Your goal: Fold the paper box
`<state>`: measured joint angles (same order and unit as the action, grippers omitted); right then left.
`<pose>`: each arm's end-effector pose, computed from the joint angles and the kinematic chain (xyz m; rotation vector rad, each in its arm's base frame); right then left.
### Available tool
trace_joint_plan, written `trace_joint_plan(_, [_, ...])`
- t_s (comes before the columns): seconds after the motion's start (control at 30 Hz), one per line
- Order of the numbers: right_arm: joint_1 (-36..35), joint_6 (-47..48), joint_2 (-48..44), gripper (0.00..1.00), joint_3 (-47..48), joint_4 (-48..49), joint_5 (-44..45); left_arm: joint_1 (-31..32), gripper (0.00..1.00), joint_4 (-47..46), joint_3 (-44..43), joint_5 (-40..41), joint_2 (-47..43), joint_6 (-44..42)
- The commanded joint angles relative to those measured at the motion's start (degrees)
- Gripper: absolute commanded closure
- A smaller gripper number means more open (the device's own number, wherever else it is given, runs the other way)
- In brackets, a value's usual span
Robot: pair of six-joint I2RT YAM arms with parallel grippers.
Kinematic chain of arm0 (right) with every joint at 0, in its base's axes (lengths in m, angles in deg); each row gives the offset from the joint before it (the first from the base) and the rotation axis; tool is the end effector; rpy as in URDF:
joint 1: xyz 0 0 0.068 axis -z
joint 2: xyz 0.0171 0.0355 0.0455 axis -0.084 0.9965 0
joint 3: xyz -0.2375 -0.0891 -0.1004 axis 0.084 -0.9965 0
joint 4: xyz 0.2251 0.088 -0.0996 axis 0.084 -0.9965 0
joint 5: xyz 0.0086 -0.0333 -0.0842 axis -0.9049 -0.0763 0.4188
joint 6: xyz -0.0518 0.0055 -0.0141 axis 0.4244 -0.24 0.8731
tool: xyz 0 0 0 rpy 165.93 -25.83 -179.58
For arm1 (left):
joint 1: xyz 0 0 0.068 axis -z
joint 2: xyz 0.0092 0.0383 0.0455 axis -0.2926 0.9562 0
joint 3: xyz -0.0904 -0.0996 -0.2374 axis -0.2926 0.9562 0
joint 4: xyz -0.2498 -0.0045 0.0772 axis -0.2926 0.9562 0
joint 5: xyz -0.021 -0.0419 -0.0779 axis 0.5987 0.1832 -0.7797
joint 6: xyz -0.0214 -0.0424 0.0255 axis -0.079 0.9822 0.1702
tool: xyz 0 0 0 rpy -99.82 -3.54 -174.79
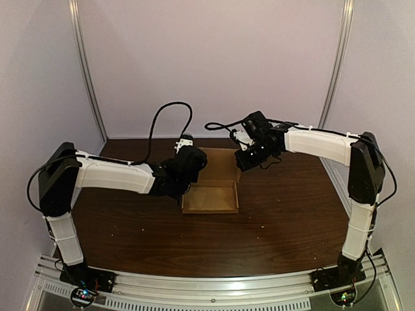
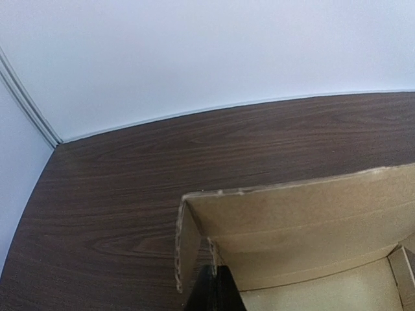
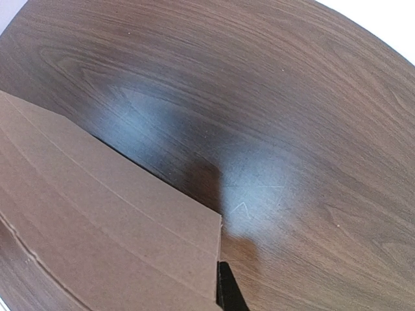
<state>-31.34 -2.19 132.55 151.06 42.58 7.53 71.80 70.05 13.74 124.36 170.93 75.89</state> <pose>0.3418 0.2563 0.2523 -0.7193 2.4585 0.4800 0.2577 -0.3178 0.2128 0.0132 1.9568 0.0354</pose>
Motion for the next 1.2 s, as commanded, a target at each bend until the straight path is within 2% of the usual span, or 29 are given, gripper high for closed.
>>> trace_joint_plan(0.0, [-3.27,-7.07,1.56,1.0,1.59,1.56,2.39,0.45,1.0,-0.06,-1.22,-0.01,1.12,4.62])
trace_joint_plan(0.37, [-6.22,-17.63,-0.72,1.0,-1.76,3.31,8.07,1.14,1.0,1.91,1.63,-1.16,0.53,9.72])
trace_joint_plan(0.63, [-8.6,-26.57,-6.32,1.0,-6.74,6.38,16.49,2.56,1.0,4.15,1.93,0.23,-0.15,12.02])
trace_joint_plan(0.87, [-12.43,-26.57,-8.8,1.0,-13.69,11.54,21.81,5.66,1.0,5.35,4.51,3.12,-0.41,15.0])
trace_joint_plan(1.17, [-14.95,-25.17,-10.36,0.96,-20.89,15.77,23.15,9.44,1.0,7.14,7.65,5.65,-0.35,20.29])
